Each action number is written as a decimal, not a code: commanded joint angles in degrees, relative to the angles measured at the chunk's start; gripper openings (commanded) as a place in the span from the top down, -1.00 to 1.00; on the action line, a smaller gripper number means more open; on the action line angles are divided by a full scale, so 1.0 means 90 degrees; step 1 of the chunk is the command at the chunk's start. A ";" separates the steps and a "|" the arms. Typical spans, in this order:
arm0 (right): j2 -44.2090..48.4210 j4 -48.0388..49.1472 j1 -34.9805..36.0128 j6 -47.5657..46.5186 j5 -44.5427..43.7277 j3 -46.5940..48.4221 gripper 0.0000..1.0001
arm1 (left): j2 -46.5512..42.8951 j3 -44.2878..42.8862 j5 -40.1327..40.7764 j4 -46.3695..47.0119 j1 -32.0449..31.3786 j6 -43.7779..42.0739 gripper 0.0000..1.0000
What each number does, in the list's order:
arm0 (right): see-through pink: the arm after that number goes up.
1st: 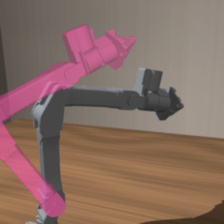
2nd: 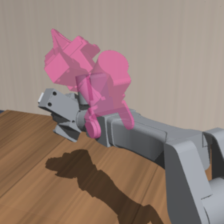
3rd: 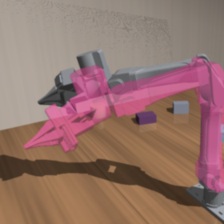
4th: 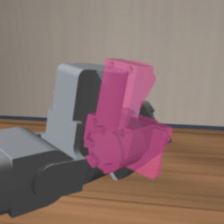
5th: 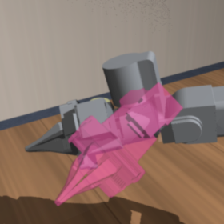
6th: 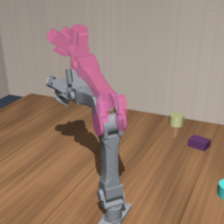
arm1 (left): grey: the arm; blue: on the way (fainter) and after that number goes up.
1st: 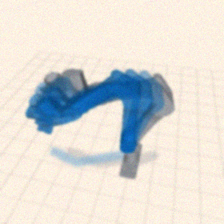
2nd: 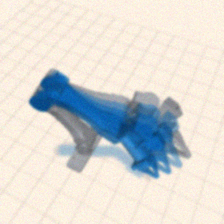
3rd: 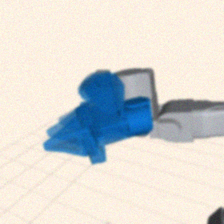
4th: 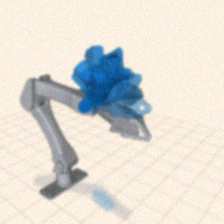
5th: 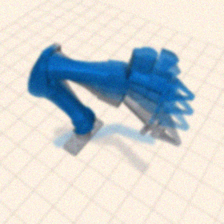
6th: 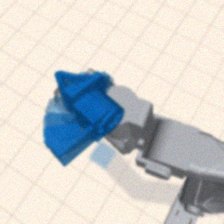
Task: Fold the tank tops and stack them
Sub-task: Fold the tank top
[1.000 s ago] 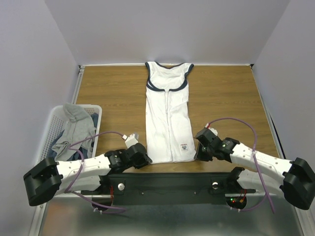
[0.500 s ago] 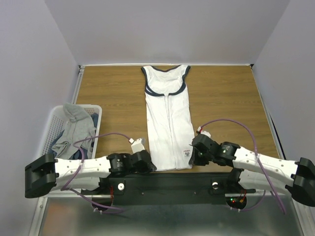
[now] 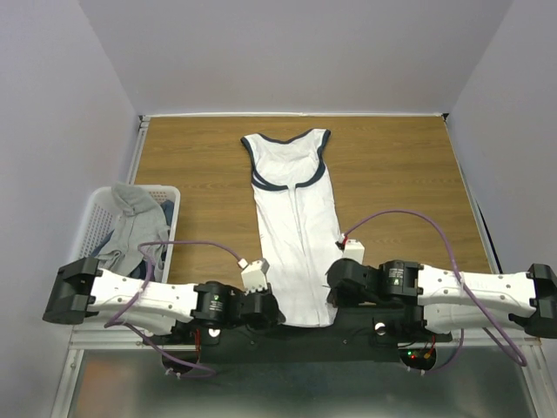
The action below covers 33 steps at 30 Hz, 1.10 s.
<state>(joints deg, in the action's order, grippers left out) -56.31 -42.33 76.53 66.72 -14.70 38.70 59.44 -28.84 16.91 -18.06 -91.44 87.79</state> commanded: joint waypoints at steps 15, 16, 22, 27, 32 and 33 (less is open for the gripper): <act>-0.1076 0.0345 -0.1412 -0.1630 -0.1786 0.1861 0.97 | -0.0843 -0.0633 0.0944 0.0140 0.2706 -0.2290 1.00; -0.1125 0.0454 -0.1549 -0.1777 -0.1765 0.1920 0.98 | -0.0804 -0.0672 0.0944 0.0210 0.2834 -0.2438 1.00; -0.1740 0.1167 -0.2048 -0.2520 -0.1882 0.2301 0.99 | -0.0326 -0.1014 0.0895 0.0727 0.3674 -0.3376 1.00; -0.2063 0.1703 -0.2546 -0.3008 -0.1883 0.2545 0.99 | -0.0003 -0.1209 0.0690 0.1147 0.4367 -0.3816 1.00; -0.2356 0.2105 -0.3054 -0.3399 -0.1726 0.2722 0.99 | 0.0416 -0.1405 0.0417 0.1577 0.4866 -0.4236 1.00; -0.2404 0.2221 -0.3103 -0.3448 -0.1707 0.2799 0.99 | 0.0485 -0.1444 0.0378 0.1636 0.4993 -0.4285 1.00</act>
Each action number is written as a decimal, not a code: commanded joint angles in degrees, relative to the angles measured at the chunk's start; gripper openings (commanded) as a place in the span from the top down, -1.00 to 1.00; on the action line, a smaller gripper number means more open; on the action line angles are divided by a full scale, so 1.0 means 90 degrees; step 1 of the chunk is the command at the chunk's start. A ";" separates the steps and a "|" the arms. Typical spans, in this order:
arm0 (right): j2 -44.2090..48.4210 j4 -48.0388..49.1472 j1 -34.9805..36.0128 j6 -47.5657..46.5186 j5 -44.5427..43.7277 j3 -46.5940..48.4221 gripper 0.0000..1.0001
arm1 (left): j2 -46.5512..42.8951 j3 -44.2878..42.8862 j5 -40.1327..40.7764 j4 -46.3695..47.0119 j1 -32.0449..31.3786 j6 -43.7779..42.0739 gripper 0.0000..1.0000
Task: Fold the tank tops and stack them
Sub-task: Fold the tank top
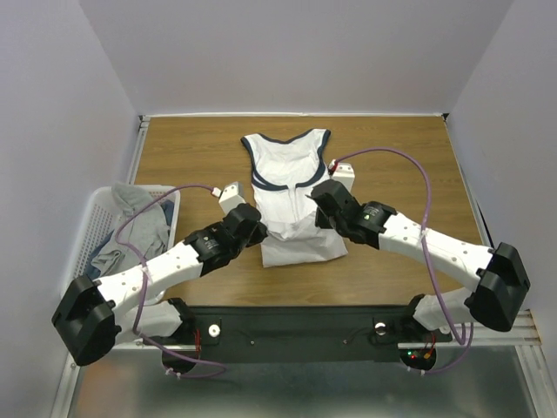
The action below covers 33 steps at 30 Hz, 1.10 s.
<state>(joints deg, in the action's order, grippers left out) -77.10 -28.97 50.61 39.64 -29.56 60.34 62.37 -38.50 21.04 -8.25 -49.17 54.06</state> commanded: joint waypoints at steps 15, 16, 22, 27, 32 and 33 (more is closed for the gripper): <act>-0.1452 0.1695 -0.1316 -0.0879 0.0696 0.0981 0.99 | 0.1507 -0.1102 -0.0560 0.1229 0.1302 -0.1134 1.00; -0.1608 0.1744 -0.1355 -0.0879 0.0745 0.1011 0.99 | 0.1720 -0.1151 -0.0608 0.1297 0.1351 -0.1173 1.00; -0.2262 0.2047 -0.1609 -0.0898 0.1028 0.1303 0.99 | 0.2473 -0.1435 -0.0920 0.1648 0.1800 -0.1398 1.00; -0.2770 0.2145 -0.1824 -0.0918 0.1234 0.1665 0.99 | 0.2806 -0.1503 -0.1194 0.1961 0.2181 -0.1485 1.00; -0.3035 0.2135 -0.1990 -0.0889 0.1361 0.1919 0.75 | 0.3148 -0.1669 -0.1691 0.2293 0.2426 -0.1690 0.68; -0.3064 0.2135 -0.2029 -0.0889 0.1312 0.1977 0.67 | 0.3177 -0.1785 -0.1741 0.2313 0.2436 -0.1797 0.41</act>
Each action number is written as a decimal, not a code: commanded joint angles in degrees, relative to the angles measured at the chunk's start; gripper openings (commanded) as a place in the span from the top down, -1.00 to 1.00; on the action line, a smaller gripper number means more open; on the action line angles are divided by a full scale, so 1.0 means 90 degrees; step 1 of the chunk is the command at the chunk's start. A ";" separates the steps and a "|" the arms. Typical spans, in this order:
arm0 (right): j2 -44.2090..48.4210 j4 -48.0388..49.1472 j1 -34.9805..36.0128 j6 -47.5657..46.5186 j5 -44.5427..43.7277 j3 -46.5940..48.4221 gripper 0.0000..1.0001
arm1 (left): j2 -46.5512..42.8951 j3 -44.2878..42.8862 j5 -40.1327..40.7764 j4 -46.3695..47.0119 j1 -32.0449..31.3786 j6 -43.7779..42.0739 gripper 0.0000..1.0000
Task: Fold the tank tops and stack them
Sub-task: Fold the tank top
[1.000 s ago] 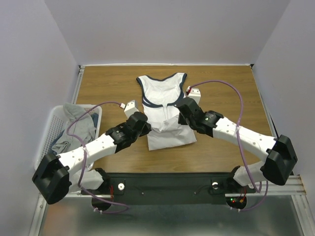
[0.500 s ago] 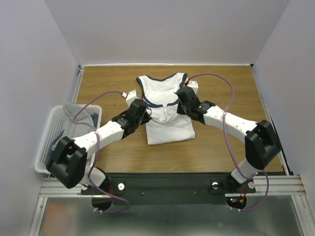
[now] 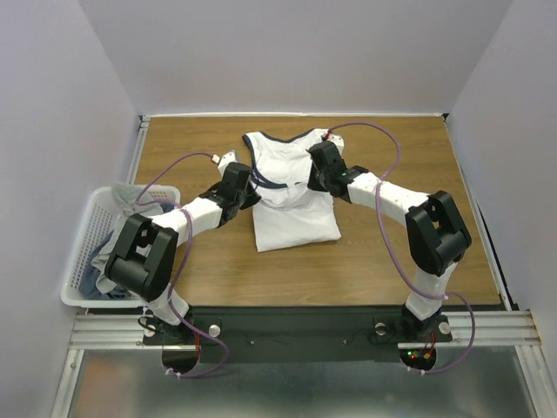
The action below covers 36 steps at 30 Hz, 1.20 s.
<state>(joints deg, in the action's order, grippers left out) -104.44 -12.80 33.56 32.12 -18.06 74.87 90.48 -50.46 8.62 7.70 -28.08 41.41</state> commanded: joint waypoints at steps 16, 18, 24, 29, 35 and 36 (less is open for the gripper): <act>-0.0133 0.0270 -0.0389 -0.0677 0.0278 0.0440 0.19 | 0.0347 -0.0927 -0.0363 0.0248 0.0112 -0.0441 0.10; -0.0318 0.0289 -0.0380 -0.0883 0.0405 0.0567 0.16 | 0.0347 -0.0966 -0.0138 0.0140 0.0112 -0.0353 0.10; -0.0846 0.0279 -0.0409 -0.1391 0.0425 0.0928 0.14 | 0.0406 -0.1190 0.0253 -0.0280 0.0209 -0.0236 0.10; -0.1227 0.0279 -0.0574 -0.1567 0.0737 0.1163 0.13 | 0.0581 -0.1444 0.0185 -0.0368 0.0229 -0.0372 0.10; -0.1266 0.0279 -0.0682 -0.1655 0.0699 0.1154 0.01 | 0.0738 -0.1630 0.0136 -0.0456 0.0258 -0.0538 0.10; -0.1257 0.0279 -0.0701 -0.1664 0.0679 0.1154 0.00 | 0.0767 -0.1640 0.0126 -0.0465 0.0258 -0.0558 0.10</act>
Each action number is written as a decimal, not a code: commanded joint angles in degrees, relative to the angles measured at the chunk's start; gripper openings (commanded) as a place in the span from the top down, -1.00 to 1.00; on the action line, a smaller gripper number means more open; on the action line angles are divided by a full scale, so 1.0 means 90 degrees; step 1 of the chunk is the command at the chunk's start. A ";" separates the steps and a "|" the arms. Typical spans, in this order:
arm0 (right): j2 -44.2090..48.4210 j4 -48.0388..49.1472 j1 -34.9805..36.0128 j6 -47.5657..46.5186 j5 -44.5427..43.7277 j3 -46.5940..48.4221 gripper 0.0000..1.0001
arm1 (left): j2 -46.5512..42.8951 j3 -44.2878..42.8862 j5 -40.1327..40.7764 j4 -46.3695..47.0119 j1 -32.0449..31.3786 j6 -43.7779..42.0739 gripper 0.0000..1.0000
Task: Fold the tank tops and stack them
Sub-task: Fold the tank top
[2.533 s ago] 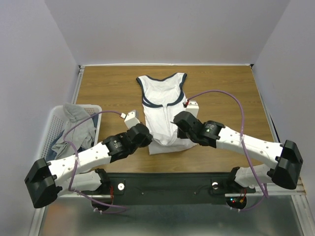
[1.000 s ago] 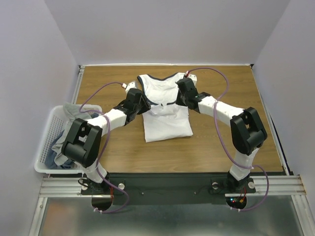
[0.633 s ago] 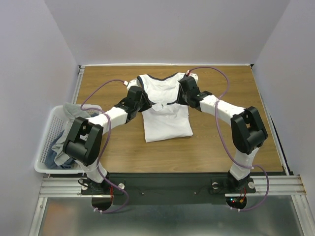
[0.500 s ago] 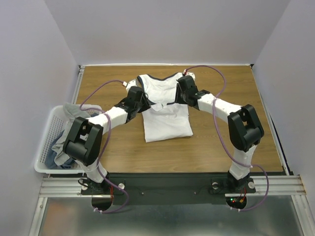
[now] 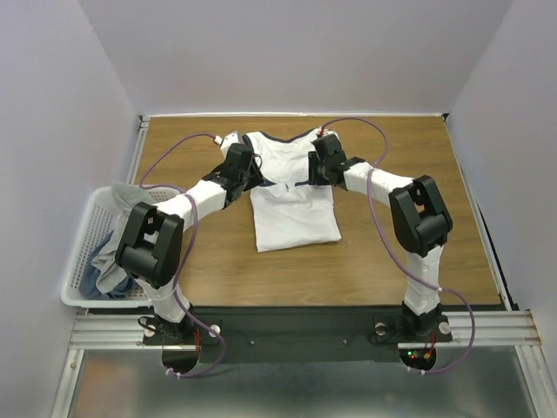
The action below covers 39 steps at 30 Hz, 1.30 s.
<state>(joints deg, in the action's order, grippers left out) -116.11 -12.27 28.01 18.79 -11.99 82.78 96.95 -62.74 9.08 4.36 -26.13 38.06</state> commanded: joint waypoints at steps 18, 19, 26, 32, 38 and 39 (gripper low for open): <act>-0.0262 0.0221 -0.0095 -0.0085 0.0482 0.0392 -0.01 | 0.0195 -0.0236 0.0055 -0.0123 0.0159 -0.0108 0.08; -0.0262 0.0221 -0.0095 -0.0076 0.0502 0.0392 0.01 | 0.0205 -0.0217 0.0055 -0.0104 0.0169 -0.0108 0.08; -0.0126 0.0221 -0.0095 0.0032 0.0522 0.0333 0.45 | 0.0312 -0.0246 0.0046 -0.0094 0.0198 -0.0128 0.08; 0.0011 0.0221 -0.0095 0.0071 0.0463 0.0284 0.85 | 0.0400 -0.0265 0.0046 -0.0084 0.0227 -0.0128 0.07; 0.0439 0.0231 -0.0124 0.0246 0.0054 0.0090 0.98 | 0.0459 -0.0353 -0.0013 -0.0094 0.0276 -0.0225 0.06; 0.0508 0.0221 -0.0134 0.0276 0.0004 0.0060 0.98 | 0.0468 -0.0382 -0.0013 -0.0094 0.0276 -0.0235 0.06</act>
<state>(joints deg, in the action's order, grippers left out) -117.71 -12.43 27.29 19.81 -8.73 83.40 101.47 -63.05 8.97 3.05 -24.23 37.56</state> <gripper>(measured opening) 0.033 0.470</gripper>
